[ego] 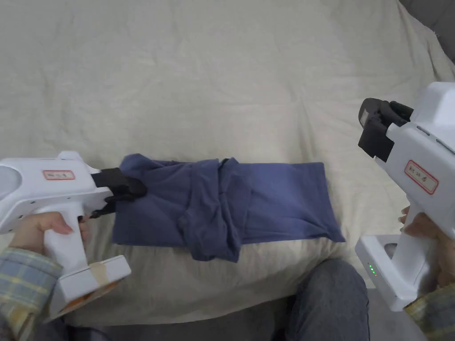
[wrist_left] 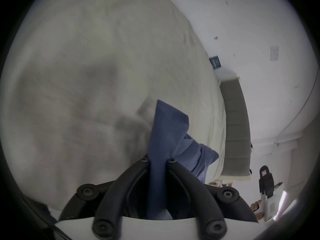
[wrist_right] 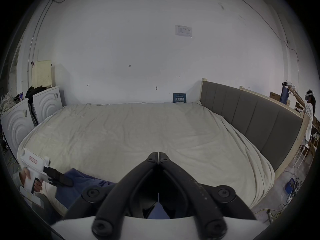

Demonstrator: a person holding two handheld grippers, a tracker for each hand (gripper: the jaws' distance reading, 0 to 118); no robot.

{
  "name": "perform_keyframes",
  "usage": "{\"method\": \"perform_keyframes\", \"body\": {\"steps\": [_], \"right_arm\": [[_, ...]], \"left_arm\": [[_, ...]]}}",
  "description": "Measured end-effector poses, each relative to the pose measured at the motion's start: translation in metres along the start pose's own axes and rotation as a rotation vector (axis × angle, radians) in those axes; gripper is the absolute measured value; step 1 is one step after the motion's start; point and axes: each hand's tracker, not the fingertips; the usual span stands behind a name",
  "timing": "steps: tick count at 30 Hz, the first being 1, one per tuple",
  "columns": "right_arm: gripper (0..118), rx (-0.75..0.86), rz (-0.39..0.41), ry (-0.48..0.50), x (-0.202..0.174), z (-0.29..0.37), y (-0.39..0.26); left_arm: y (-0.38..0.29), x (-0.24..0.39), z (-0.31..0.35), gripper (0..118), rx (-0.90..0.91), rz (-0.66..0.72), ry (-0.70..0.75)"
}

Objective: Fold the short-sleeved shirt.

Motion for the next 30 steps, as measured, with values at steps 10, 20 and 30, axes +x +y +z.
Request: {"method": "perform_keyframes", "body": {"steps": [10, 20, 30], "right_arm": [[1, 0.004, -0.020, 0.082, -0.013, -0.010, -0.001], [1, 0.046, -0.017, 0.104, -0.017, 0.011, 0.006], [1, 0.033, -0.034, 0.004, 0.020, 0.032, -0.002]], "left_arm": [[0.040, 0.007, 0.121, 11, 0.357, -0.119, 0.428], [-0.018, 0.131, 0.045, 11, 0.237, -0.436, 0.312], [-0.040, 0.143, -0.104, 52, -0.020, -0.483, 0.266]]}}
